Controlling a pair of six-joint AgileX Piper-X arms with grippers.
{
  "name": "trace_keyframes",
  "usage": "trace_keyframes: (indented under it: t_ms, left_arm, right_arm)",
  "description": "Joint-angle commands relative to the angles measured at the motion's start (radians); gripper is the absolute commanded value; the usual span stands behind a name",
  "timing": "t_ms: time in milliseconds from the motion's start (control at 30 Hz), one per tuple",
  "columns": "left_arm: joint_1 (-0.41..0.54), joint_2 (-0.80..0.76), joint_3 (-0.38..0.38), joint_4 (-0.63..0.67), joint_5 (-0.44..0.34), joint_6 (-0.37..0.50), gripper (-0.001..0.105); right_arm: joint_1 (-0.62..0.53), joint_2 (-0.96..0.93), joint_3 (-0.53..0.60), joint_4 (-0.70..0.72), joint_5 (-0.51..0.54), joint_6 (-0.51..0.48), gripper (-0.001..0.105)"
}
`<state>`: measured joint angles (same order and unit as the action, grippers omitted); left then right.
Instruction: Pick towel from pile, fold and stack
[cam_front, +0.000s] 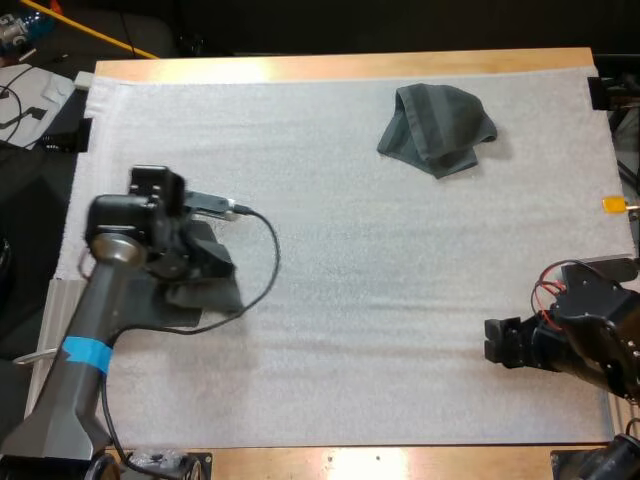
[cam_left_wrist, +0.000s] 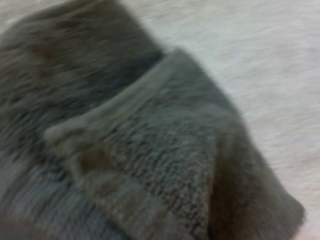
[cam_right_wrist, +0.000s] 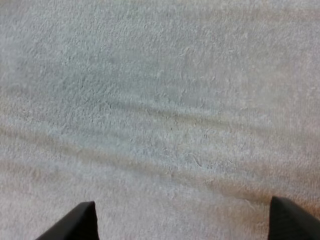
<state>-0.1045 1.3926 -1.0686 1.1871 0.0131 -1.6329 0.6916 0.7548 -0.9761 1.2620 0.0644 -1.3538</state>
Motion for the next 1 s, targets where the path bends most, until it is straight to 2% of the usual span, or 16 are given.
trace_keyframes:
  t_ms: [0,167,400,767,867,967]
  left_arm:
    - [0.072,-0.017,-0.019,0.031,-0.051,0.041,0.000]
    - [0.154,-0.013,-0.044,0.045,-0.060,0.063,0.000]
    - [0.185,-0.002,-0.029,0.046,-0.094,0.063,0.000]
    - [0.188,0.006,-0.029,0.033,-0.205,0.068,0.002]
    - [0.189,0.009,-0.029,0.028,-0.222,0.067,0.017]
    - [0.187,0.012,-0.028,0.021,-0.252,0.064,0.046]
  right_arm:
    - [0.002,-0.002,-0.005,0.007,-0.002,-0.004,0.067]
    - [0.002,-0.002,-0.005,0.009,-0.003,-0.002,0.067]
    - [-0.002,-0.004,-0.005,0.013,-0.007,0.004,0.067]
    - [-0.002,-0.005,-0.007,-0.059,-0.153,0.057,0.067]
    - [0.000,-0.003,-0.007,-0.083,-0.199,0.074,0.067]
    - [0.001,0.000,-0.009,-0.114,-0.249,0.086,0.067]
